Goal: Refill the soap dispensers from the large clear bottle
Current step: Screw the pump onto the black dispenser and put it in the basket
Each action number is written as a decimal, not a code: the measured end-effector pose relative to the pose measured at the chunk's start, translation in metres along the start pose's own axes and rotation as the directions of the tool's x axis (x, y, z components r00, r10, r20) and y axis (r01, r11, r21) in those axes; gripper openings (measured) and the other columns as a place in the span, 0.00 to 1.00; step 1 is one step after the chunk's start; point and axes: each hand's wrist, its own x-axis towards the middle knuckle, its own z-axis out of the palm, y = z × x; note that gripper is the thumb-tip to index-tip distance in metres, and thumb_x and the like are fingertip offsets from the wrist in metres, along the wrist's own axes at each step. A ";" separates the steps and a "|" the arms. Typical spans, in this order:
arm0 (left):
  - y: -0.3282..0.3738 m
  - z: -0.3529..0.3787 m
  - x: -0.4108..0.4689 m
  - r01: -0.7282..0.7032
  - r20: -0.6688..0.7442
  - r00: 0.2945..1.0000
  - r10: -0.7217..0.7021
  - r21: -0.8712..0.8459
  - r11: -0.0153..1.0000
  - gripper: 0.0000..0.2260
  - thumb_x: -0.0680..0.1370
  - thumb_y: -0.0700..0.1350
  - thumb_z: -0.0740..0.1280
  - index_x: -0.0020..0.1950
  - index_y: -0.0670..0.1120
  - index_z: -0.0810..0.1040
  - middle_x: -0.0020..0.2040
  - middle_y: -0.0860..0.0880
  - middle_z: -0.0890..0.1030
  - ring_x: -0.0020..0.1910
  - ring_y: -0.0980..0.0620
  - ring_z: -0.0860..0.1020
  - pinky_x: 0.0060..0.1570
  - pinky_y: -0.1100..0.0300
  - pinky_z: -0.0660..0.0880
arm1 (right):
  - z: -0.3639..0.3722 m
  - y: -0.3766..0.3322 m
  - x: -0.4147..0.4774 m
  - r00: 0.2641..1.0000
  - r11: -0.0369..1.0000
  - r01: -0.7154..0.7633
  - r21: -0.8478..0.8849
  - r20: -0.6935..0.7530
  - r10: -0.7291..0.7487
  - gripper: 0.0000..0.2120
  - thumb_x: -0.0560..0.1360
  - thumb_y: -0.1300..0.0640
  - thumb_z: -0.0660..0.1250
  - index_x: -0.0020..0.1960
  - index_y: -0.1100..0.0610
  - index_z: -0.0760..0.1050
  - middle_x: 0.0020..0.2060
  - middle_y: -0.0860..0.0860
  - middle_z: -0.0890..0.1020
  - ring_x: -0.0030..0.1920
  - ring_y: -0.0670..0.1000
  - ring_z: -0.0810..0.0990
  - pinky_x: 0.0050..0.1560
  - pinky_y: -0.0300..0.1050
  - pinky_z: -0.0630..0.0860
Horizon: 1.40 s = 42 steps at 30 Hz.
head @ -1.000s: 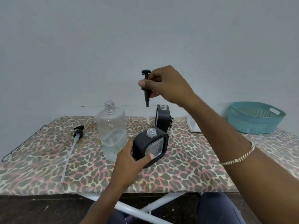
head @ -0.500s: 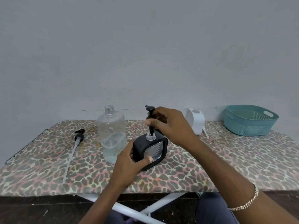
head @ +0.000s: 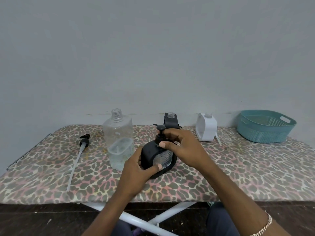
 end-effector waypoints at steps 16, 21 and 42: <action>0.002 0.000 -0.001 0.001 0.010 1.000 -0.001 -0.002 1.000 0.23 0.75 0.44 0.79 0.66 0.58 0.77 0.56 0.61 0.85 0.55 0.59 0.84 0.53 0.63 0.81 | 0.006 -0.001 0.008 0.992 0.972 -0.129 0.198 0.022 0.127 0.15 0.74 0.54 0.78 0.59 0.52 0.85 0.53 0.46 0.87 0.56 0.47 0.86 0.61 0.48 0.80; 0.001 0.000 -0.002 0.010 0.002 1.000 -0.010 -0.012 1.000 0.24 0.75 0.44 0.79 0.66 0.61 0.77 0.56 0.62 0.85 0.55 0.59 0.84 0.53 0.61 0.82 | 0.013 -0.004 0.009 0.988 0.951 -0.123 0.282 -0.057 0.145 0.12 0.70 0.58 0.83 0.49 0.54 0.84 0.42 0.44 0.86 0.45 0.43 0.84 0.48 0.38 0.80; -0.002 0.001 -0.001 0.001 -0.024 1.000 -0.001 0.019 1.000 0.26 0.74 0.46 0.80 0.69 0.61 0.76 0.54 0.61 0.85 0.54 0.59 0.84 0.53 0.60 0.82 | 0.031 -0.002 0.007 0.971 0.991 -0.064 0.121 -0.223 0.090 0.22 0.69 0.46 0.84 0.46 0.53 0.72 0.39 0.46 0.73 0.36 0.41 0.70 0.40 0.34 0.71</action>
